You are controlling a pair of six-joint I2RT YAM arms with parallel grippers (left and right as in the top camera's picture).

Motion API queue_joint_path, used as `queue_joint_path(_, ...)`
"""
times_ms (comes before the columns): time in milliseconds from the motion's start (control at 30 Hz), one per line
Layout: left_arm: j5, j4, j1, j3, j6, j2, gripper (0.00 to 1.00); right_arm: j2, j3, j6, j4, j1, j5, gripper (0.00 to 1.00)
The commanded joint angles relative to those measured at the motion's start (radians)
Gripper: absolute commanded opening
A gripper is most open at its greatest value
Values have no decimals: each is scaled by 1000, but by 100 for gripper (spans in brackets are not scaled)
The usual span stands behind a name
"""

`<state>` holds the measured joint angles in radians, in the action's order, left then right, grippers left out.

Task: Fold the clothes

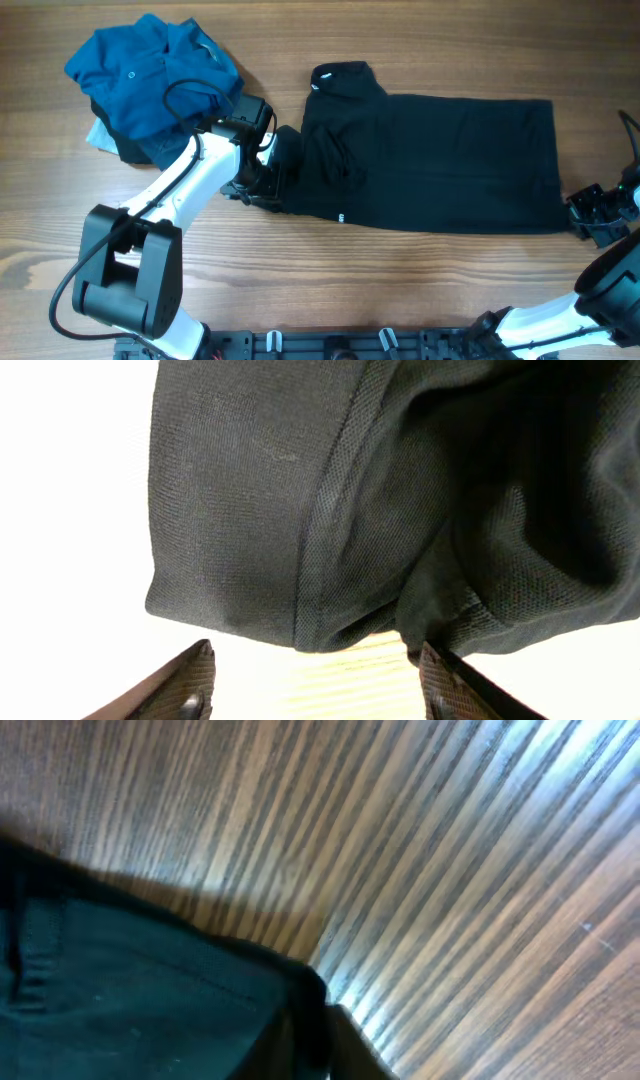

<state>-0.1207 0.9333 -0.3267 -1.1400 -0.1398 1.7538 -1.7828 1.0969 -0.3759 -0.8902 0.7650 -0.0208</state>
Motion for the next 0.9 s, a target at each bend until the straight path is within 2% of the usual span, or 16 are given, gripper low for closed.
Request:
queue_joint_path(0, -15, 4, 6, -28, 5, -23, 63, -12, 34, -14, -13, 9, -10, 35)
queue_joint_path(67, -34, 8, 6, -42, 5, -23, 62, -8, 65, -16, -45, 14, 6, 43)
queue_joint_path(133, -40, 53, 6, -80, 24, -27, 54, 22, 124, -14, -88, 22, 26, 44)
queue_joint_path(233, -43, 147, 6, -174, 27, -34, 54, 75, 199, 52, -109, 23, 138, 46)
queue_joint_path(300, -56, 234, 6, -304, 27, -35, 66, 130, 268, 133, -106, 21, 330, 50)
queue_joint_path(367, -85, 245, 6, -391, 30, -35, 77, 169, 286, 170, -73, 14, 484, 51)
queue_joint_path(467, -152, 99, 6, -457, 66, -34, 90, 187, 286, 194, -34, -18, 598, 54)
queue_joint_path(500, -160, 54, 6, -457, 66, -30, 91, 185, 286, 195, -34, -29, 598, 54)
queue_joint_path(700, -168, -256, 11, -460, 34, 155, 91, 185, 286, 216, -39, -109, 598, 56)
queue_joint_path(867, -193, -386, 30, -557, 27, 375, 90, 185, 286, 215, -64, -121, 598, 56)
